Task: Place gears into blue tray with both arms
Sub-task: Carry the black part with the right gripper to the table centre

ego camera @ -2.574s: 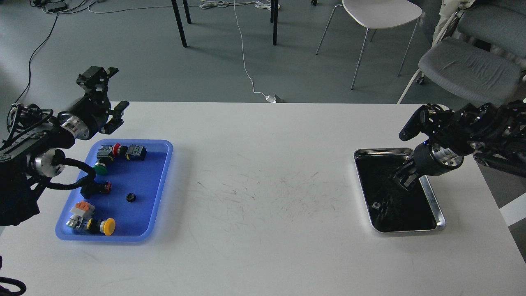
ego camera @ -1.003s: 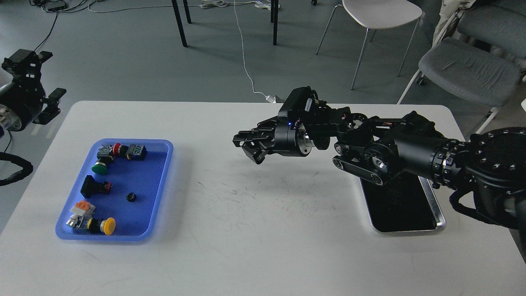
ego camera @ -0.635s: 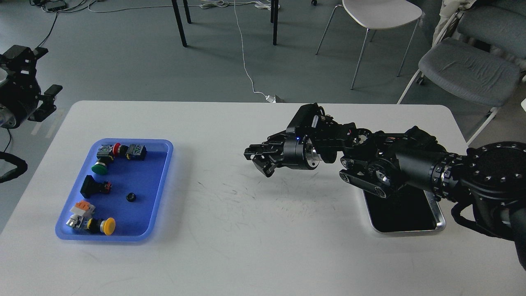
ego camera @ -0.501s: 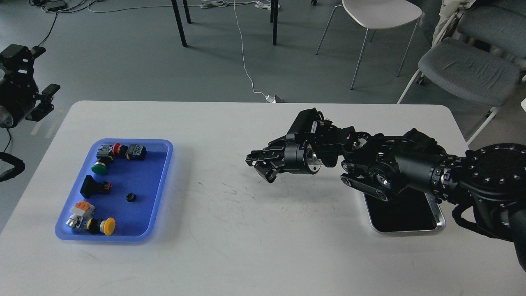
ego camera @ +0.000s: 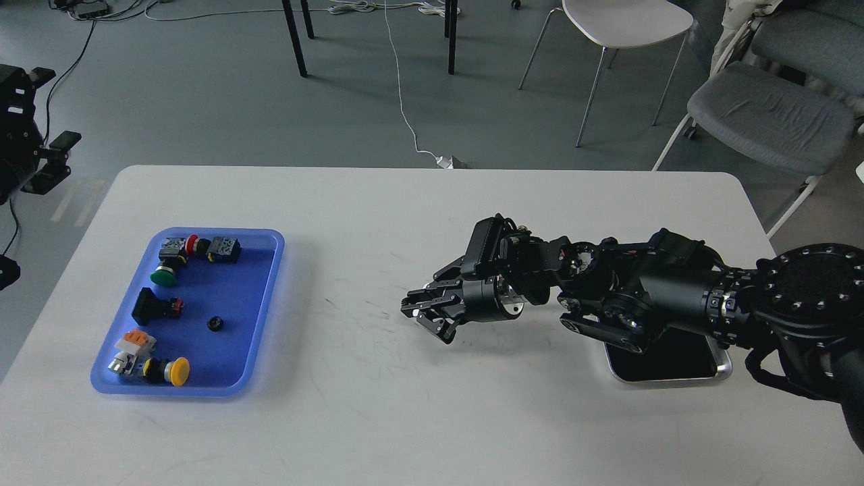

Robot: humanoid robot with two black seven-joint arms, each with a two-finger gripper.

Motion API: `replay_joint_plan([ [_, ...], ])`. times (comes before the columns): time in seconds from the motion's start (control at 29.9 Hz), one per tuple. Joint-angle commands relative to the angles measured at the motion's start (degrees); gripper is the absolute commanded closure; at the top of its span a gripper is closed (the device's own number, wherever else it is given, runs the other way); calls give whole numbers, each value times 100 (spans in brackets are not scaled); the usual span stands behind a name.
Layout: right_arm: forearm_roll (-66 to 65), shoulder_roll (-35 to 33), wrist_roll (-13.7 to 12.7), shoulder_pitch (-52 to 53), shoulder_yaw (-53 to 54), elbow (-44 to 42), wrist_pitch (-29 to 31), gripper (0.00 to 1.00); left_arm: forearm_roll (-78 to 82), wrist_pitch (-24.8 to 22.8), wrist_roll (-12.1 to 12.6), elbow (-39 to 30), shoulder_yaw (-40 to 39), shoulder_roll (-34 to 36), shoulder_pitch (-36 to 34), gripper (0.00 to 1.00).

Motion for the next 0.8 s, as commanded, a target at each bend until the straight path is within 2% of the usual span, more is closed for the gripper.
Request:
replay_joint_plan([
  [0.0, -12, 0, 0, -103, -3, -54, -2, 99, -2, -7, -9, -8, -1, 44, 0, 1],
  [0.53, -12, 0, 0, -324, 5, -326, -11, 98, -2, -16, 0, -35, -1, 158, -9, 1],
  [0.67, -3, 0, 0, -359, 5, -335, -20, 92, -2, -16, 0, -70, -1, 211, -9, 1],
  [0.77, 14, 0, 0, -394, 23, -344, -11, 81, -2, -16, 0, -70, -1, 220, -9, 1],
])
